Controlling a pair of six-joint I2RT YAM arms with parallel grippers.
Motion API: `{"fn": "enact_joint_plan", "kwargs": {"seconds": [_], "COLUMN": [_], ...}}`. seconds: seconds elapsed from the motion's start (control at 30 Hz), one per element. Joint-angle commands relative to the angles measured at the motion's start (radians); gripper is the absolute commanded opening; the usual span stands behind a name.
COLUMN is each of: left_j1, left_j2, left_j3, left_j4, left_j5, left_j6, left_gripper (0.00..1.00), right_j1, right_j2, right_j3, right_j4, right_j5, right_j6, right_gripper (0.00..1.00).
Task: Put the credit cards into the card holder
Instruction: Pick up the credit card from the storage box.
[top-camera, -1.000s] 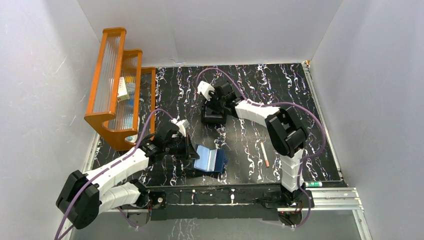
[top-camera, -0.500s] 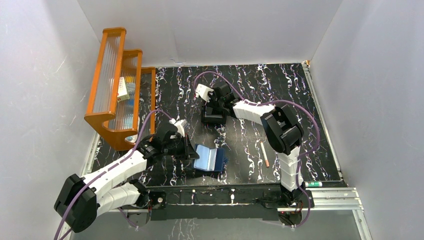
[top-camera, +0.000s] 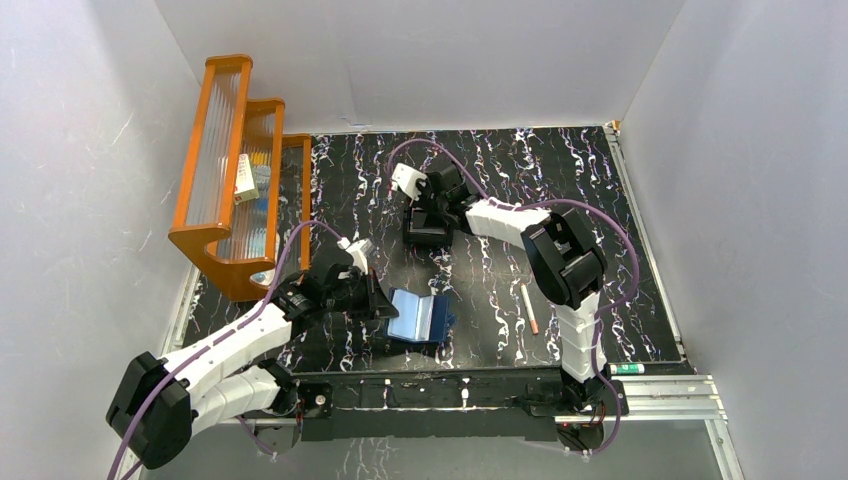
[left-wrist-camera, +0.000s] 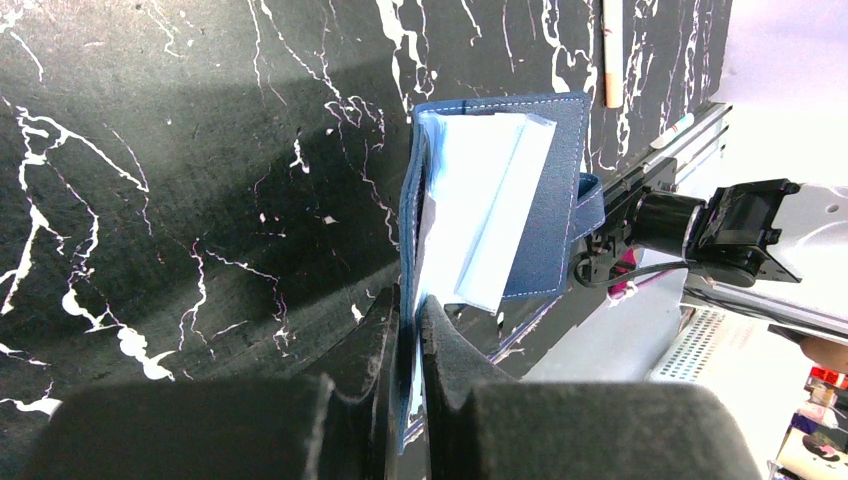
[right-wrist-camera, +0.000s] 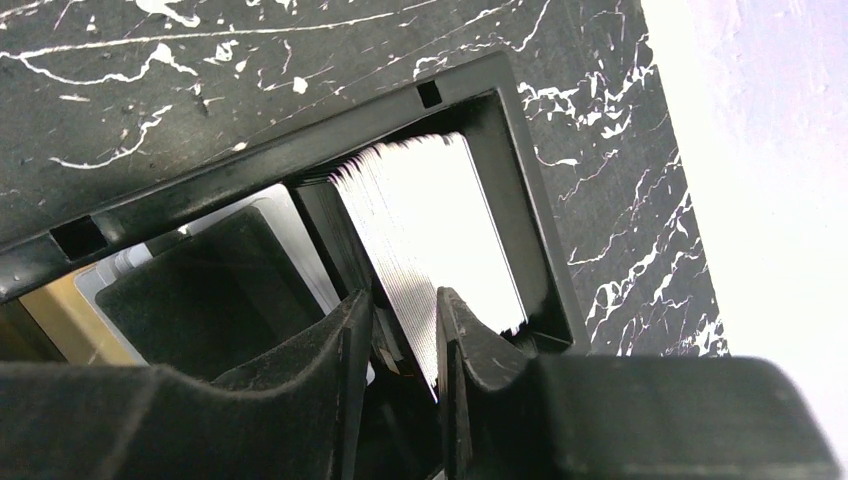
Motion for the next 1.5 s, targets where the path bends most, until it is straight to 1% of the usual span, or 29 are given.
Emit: {"fn": "enact_joint_plan", "kwargs": {"seconds": [0.0,0.13,0.3,0.47,0.63,0.87,0.97,1.13,1.33,1.4,1.47], "left_j1": [0.004,0.004,0.004,0.004,0.004,0.004,0.004,0.004,0.004,0.004,0.005], "left_j2": [-0.027,-0.027,-0.027,-0.019,0.000,0.005,0.011,0.007,0.005,0.005,0.007], "left_j3": [-0.020,-0.022,-0.021,-0.017,-0.008,-0.010,-0.015,-0.023,-0.032,-0.026,-0.019], "left_j4": [0.016,0.016,0.016,0.012,0.012,0.016,0.025,0.030,0.031,0.034,0.045], "left_j5": [0.015,0.017,0.018,0.013,0.025,0.026,0.030,0.029,-0.013,-0.027,-0.031], "left_j6": [-0.012,-0.012,-0.010,-0.008,-0.004,-0.005,-0.008,-0.013,-0.026,-0.043,-0.061], "left_gripper": [0.00,0.00,0.00,0.00,0.00,0.00,0.00,0.00,0.00,0.00,0.00], "right_j1": [-0.022,-0.026,-0.029,-0.030,-0.030,-0.027,-0.028,-0.027,-0.027,-0.027,-0.027], "right_j2": [-0.025,-0.027,-0.031,-0.058,-0.085,-0.124,-0.130,-0.130,-0.140,-0.156,-0.186], "right_j3": [0.070,0.070,0.067,0.078,0.072,0.069,0.063,0.069,0.174,0.193,0.173], "right_j4": [0.033,0.024,0.014,-0.024,-0.039,-0.093,-0.102,-0.125,-0.250,-0.289,-0.291], "right_j5": [0.015,0.013,0.004,-0.021,-0.026,-0.040,-0.041,-0.040,-0.051,-0.053,-0.028], "right_j6": [0.028,0.035,0.035,0.049,0.062,0.094,0.091,0.093,0.206,0.289,0.404], "right_gripper": [0.37,0.32,0.23,0.21,0.12,0.08,0.04,0.00,0.00,0.00,0.00]}}
